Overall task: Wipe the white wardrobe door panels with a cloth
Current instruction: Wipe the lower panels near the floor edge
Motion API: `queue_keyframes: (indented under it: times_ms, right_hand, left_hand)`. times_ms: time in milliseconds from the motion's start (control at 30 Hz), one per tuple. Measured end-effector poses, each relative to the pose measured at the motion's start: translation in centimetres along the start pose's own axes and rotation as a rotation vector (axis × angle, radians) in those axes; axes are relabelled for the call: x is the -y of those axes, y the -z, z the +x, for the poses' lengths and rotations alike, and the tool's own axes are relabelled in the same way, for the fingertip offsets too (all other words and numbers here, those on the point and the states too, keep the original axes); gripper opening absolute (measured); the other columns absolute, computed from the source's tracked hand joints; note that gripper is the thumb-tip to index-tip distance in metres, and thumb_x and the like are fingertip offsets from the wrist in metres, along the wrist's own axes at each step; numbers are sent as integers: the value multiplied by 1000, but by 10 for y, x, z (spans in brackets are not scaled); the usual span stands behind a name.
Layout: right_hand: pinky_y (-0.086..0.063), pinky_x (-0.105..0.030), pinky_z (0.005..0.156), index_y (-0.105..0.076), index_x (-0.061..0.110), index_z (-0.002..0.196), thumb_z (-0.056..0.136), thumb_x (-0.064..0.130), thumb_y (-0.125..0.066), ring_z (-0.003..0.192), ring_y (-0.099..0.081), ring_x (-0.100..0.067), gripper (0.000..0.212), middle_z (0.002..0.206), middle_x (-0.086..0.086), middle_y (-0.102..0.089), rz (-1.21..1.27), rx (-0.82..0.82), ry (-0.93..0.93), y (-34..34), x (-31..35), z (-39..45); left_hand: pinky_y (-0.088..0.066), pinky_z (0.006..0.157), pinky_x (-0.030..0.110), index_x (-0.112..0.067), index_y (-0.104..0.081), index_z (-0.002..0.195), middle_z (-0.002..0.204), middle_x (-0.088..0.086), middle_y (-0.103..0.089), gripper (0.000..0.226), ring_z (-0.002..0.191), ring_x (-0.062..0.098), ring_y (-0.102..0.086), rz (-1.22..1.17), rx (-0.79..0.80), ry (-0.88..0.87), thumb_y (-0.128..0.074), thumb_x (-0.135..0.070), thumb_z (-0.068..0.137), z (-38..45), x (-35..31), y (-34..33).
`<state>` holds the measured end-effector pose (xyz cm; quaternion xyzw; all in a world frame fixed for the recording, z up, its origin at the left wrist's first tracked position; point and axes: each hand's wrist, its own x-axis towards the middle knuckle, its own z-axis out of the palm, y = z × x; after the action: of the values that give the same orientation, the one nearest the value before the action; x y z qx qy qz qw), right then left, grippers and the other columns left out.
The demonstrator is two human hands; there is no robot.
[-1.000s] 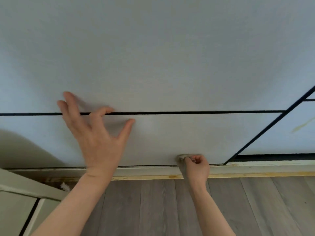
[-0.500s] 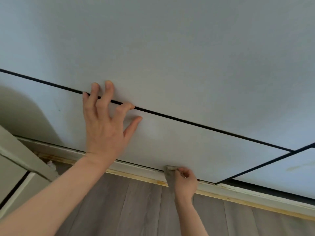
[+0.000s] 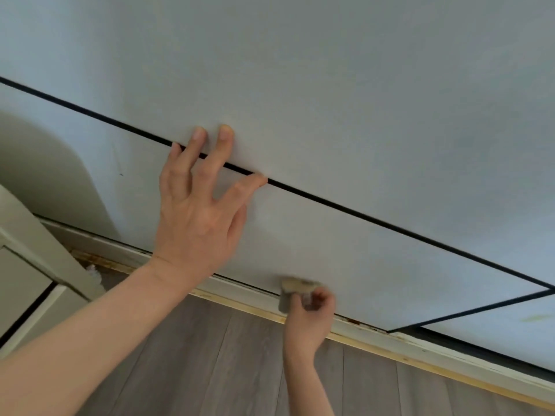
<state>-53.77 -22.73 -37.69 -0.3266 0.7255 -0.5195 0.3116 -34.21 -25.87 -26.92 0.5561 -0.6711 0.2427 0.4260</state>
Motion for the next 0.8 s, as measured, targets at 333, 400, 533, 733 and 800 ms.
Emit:
queue_keyframes:
  times_ms: [333, 400, 533, 733, 800]
  right_hand:
    - [-49, -16, 71, -61, 2, 102, 89, 3, -73, 78, -55, -10, 18, 92, -12, -62, 396, -186, 515, 18, 156, -18]
    - [-45, -14, 74, -57, 3, 101, 88, 4, -71, 84, -55, -12, 19, 98, -16, -60, 288, -228, 674, 13, 153, -8]
    - [-42, -8, 72, -56, 19, 89, 81, -6, -73, 92, -59, -1, 32, 98, -5, -58, -102, -45, 435, -9, 39, -12]
    - [-45, -26, 65, -60, 22, 83, 84, -1, -70, 83, -66, -16, 25, 80, 2, -63, -140, -17, 10, -17, 12, -12]
    - [-49, -22, 70, -62, 19, 92, 86, 0, -72, 75, -59, -6, 22, 83, 2, -63, 81, -58, 224, -11, 68, -30]
  left_hand:
    - [-31, 112, 63, -24, -57, 132, 153, 20, -38, 38, 143, 41, -30, -34, 9, -45, -52, -8, 98, 0, 8, 5]
    - [-29, 114, 63, -23, -56, 134, 154, 21, -37, 39, 144, 42, -29, -41, 20, -42, -49, -8, 98, -1, 7, 6]
    - [-30, 114, 64, -24, -53, 137, 153, 20, -39, 39, 143, 42, -32, -34, 25, -46, -44, -10, 101, -2, 8, 8]
    - [-30, 115, 64, -19, -52, 137, 152, 19, -40, 42, 143, 42, -34, -52, 27, -45, -36, -4, 101, -2, 9, 9]
    - [-27, 117, 63, -13, -54, 135, 152, 20, -41, 43, 144, 42, -33, -94, 38, -46, -37, 2, 99, -4, 11, 8]
